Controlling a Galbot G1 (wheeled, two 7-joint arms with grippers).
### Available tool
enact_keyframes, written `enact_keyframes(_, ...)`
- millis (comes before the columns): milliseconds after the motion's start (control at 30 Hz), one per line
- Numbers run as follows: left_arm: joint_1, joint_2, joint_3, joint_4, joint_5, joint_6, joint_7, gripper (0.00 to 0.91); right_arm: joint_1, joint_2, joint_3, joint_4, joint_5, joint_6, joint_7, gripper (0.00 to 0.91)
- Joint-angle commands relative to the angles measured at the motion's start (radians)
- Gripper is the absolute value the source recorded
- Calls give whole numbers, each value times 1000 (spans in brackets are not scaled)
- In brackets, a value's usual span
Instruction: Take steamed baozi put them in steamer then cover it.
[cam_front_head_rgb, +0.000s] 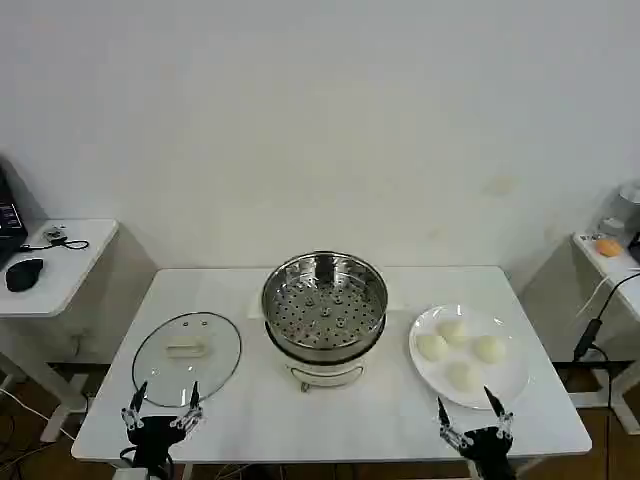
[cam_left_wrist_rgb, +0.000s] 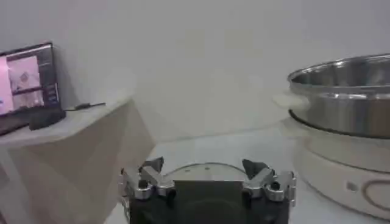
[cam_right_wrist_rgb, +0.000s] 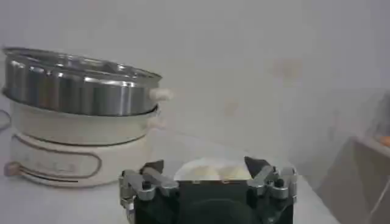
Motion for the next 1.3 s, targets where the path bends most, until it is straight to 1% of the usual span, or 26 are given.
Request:
enact_keyframes(33, -58, -11, -73, 27, 80, 35, 225, 907, 142, -208, 75, -44, -84, -241, -90, 907)
enact_keyframes(67, -58, -12, -76, 28, 83, 35, 229, 907, 162, -271, 79, -56, -98, -259, -119, 907)
enact_keyframes(100, -56, -11, -76, 28, 89, 35, 230, 907, 185, -310, 89, -65, -117, -302, -159, 907)
enact_keyframes(133, -52, -12, -77, 28, 94, 35, 233, 907, 210, -360, 100, -76, -137, -329, -211, 907)
enact_keyframes(167, -51, -12, -77, 28, 99, 35, 236, 907, 225, -389, 106, -79, -149, -340, -242, 907)
enact_keyframes(200, -50, -15, -76, 30, 105, 35, 239, 907, 242, -425, 115, -89, -160, -358, -289, 907)
enact_keyframes(233, -50, -18, -75, 34, 116, 33, 241, 907, 273, -488, 126, -101, -164, -380, -368, 907)
enact_keyframes(267, -50, -20, -74, 36, 119, 33, 239, 907, 284, -508, 128, -109, -166, -394, -410, 907)
enact_keyframes(300, -50, -22, -74, 38, 119, 34, 239, 907, 319, -561, 130, -129, -178, -400, -469, 907)
enact_keyframes(333, -51, -24, -74, 42, 120, 34, 239, 907, 358, -619, 126, -152, -206, -379, -562, 907)
enact_keyframes(400, -52, -24, -77, 43, 123, 34, 240, 907, 402, -666, 112, -187, -220, -350, -628, 907)
enact_keyframes(433, -51, -22, -81, 41, 124, 36, 244, 907, 477, -745, 64, -248, -219, -329, -688, 907)
enact_keyframes(467, -51, -20, -83, 41, 125, 36, 245, 907, 495, -756, 42, -266, -223, -318, -718, 907)
enact_keyframes(500, -52, -18, -88, 40, 125, 37, 247, 907, 549, -785, 9, -300, -231, -304, -768, 907)
enact_keyframes(533, -53, -15, -92, 40, 125, 37, 248, 907, 653, -809, -101, -347, -234, -280, -799, 907)
enact_keyframes(600, -54, -10, -96, 42, 129, 36, 248, 907, 802, -826, -266, -412, -225, -276, -835, 907)
enact_keyframes(633, -56, -10, -98, 44, 131, 36, 248, 907, 908, -830, -357, -448, -231, -262, -859, 907)
enact_keyframes(700, -60, -11, -99, 47, 132, 35, 249, 907, 1088, -827, -554, -531, -219, -208, -892, 907)
enact_keyframes(733, -61, -14, -102, 48, 132, 35, 249, 907, 1159, -821, -633, -567, -218, -181, -914, 907)
enact_keyframes(800, -62, -15, -105, 52, 132, 35, 248, 907, 1313, -800, -814, -646, -241, -111, -960, 907)
enact_keyframes(833, -65, -18, -106, 52, 132, 35, 247, 907, 1402, -791, -883, -678, -261, -84, -977, 907)
enact_keyframes(933, -68, -20, -108, 55, 132, 36, 248, 907, 1594, -736, -1121, -780, -276, -36, -1017, 907)
enact_keyframes(1067, -76, -27, -119, 59, 131, 37, 247, 907, 1745, -663, -1300, -864, -271, -7, -1071, 907)
enact_keyframes(1100, -78, -31, -120, 59, 132, 37, 247, 907, 1755, -644, -1315, -877, -270, -6, -1100, 907)
enact_keyframes(1167, -77, -31, -121, 57, 132, 37, 246, 907, 1769, -627, -1353, -891, -265, -5, -1112, 907)
enact_keyframes(1300, -79, -34, -133, 52, 129, 34, 246, 907, 1766, -581, -1381, -931, -262, -22, -1106, 907)
